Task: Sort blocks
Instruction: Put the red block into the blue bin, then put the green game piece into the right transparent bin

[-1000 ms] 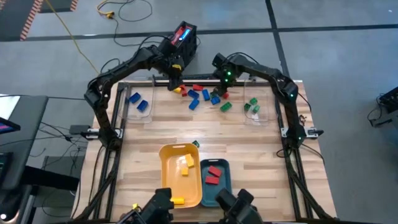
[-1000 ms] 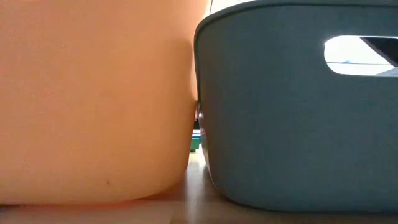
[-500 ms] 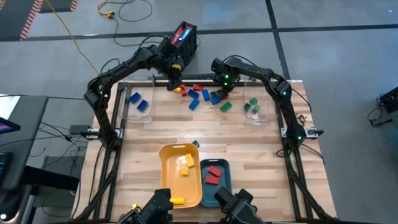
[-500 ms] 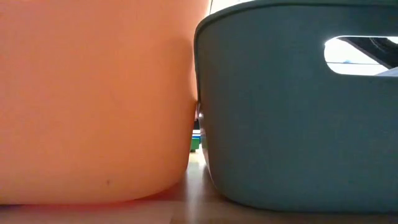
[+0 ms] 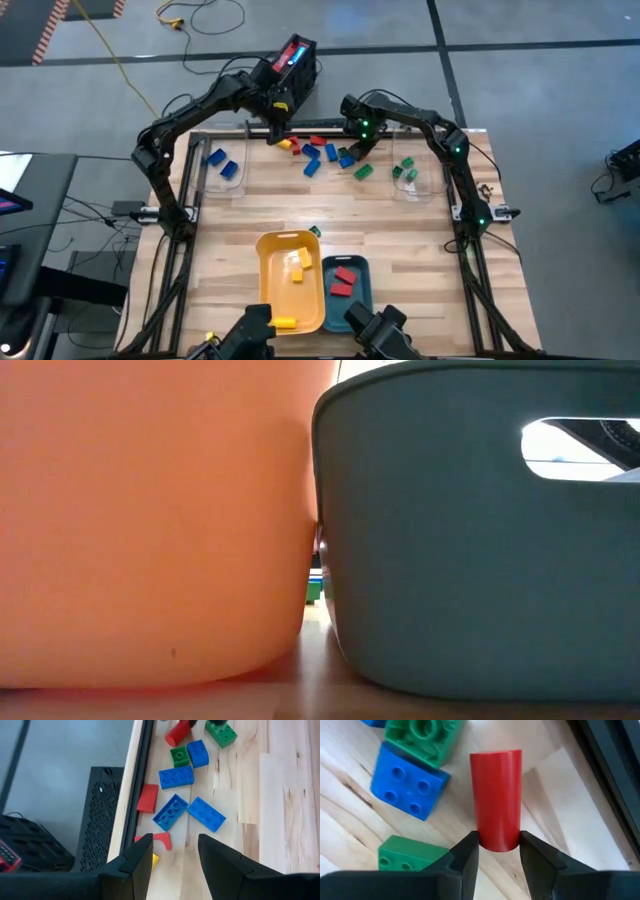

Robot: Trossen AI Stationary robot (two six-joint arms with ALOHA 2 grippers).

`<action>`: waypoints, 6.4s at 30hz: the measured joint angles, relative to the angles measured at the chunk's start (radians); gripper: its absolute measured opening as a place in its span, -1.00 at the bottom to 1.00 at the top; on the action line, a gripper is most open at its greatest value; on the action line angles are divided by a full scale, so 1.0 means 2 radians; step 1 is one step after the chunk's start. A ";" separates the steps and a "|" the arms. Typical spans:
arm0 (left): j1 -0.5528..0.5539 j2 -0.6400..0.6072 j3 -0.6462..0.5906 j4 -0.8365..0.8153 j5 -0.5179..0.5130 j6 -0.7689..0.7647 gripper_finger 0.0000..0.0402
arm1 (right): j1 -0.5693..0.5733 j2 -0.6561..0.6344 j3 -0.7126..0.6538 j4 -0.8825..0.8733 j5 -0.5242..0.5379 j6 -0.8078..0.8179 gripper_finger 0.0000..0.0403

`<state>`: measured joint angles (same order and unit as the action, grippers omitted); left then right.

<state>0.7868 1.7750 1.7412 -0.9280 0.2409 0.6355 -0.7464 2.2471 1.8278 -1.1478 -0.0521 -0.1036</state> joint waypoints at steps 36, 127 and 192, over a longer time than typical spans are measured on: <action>0.000 -0.021 0.000 -0.044 -0.010 0.022 -0.24 | 0.010 0.000 0.033 0.002 -0.007 0.014 0.23; 0.046 -0.022 -0.006 -0.004 -0.031 0.084 -0.53 | 0.122 -0.180 -0.157 0.156 0.002 -0.044 0.24; 0.025 -0.061 -0.006 -0.093 -0.005 0.020 -0.53 | 0.121 -0.072 -0.123 0.045 0.052 -0.338 0.60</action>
<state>0.8364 1.6527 1.7287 -1.1137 0.2302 0.6762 -0.5044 2.1029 1.5810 -1.0584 0.0511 -0.7786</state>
